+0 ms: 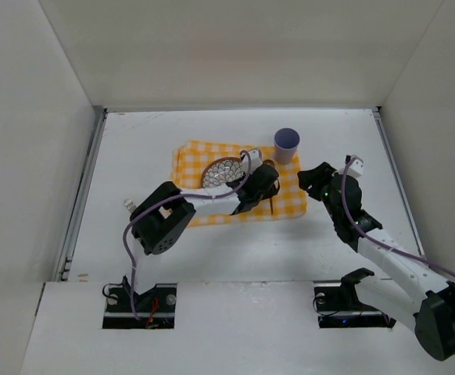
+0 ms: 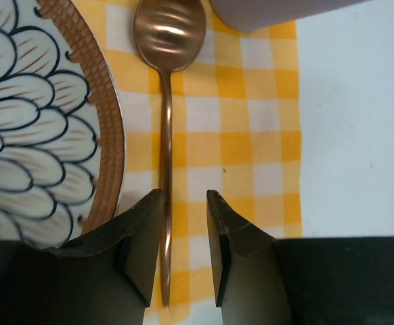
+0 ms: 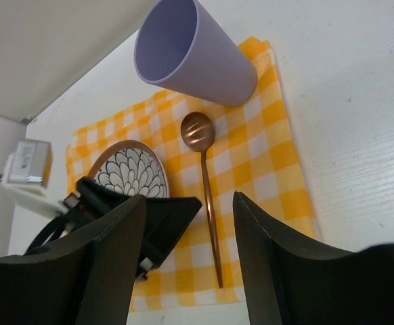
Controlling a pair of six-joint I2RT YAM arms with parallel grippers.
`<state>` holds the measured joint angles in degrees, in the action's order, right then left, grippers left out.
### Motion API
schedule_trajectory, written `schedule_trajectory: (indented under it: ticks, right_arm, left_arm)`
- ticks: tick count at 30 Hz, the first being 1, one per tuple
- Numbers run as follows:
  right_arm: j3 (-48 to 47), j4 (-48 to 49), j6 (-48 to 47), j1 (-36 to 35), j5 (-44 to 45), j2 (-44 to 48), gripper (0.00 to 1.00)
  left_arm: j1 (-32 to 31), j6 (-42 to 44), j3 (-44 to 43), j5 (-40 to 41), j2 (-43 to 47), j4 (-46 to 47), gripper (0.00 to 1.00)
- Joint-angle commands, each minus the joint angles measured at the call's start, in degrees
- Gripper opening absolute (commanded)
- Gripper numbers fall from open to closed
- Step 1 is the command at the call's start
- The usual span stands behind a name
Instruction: Set the dinner table for one person
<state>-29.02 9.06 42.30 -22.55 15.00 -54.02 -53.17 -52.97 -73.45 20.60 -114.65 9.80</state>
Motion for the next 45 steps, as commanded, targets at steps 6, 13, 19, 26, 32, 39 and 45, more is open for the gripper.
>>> schedule_trajectory:
  ticks: [6, 13, 19, 26, 32, 39, 45]
  right_arm:
    - [0.89, 3.33, 0.41, 0.27, -0.32, 1.2, 0.54]
    - [0.1, 7.2, -0.64, -2.98, -4.37, -1.52, 0.2]
    - [-0.95, 7.46, -1.35, -4.3, -4.55, -4.86, 0.23]
    - [-1.4, 7.46, -2.05, -4.92, -4.63, -5.57, 0.3]
    - [-1.66, 7.37, -2.58, -5.18, -4.99, -5.83, 0.3]
    - [-1.92, 7.2, -2.93, -5.89, -4.55, -6.36, 0.3]
    - [-1.84, 7.29, -3.02, -5.89, -4.37, -6.27, 0.31]
  left_arm:
    - [-1.02, 5.85, 15.76, 7.07, 26.19, 2.77, 0.32]
    - [14.15, 5.34, 39.24, 13.41, 56.51, -11.51, 0.41]
    - [30.52, 6.21, 47.87, 12.37, 71.75, -26.93, 0.44]
    - [38.18, 3.4, 51.48, 9.2, 67.29, -29.66, 0.37]
    - [38.88, 3.14, 52.27, 9.46, 62.89, -27.39, 0.34]
    - [38.62, 3.31, 52.97, 8.5, 58.76, -25.18, 0.28]
    - [39.59, 3.22, 54.11, 6.74, 58.14, -24.31, 0.2]
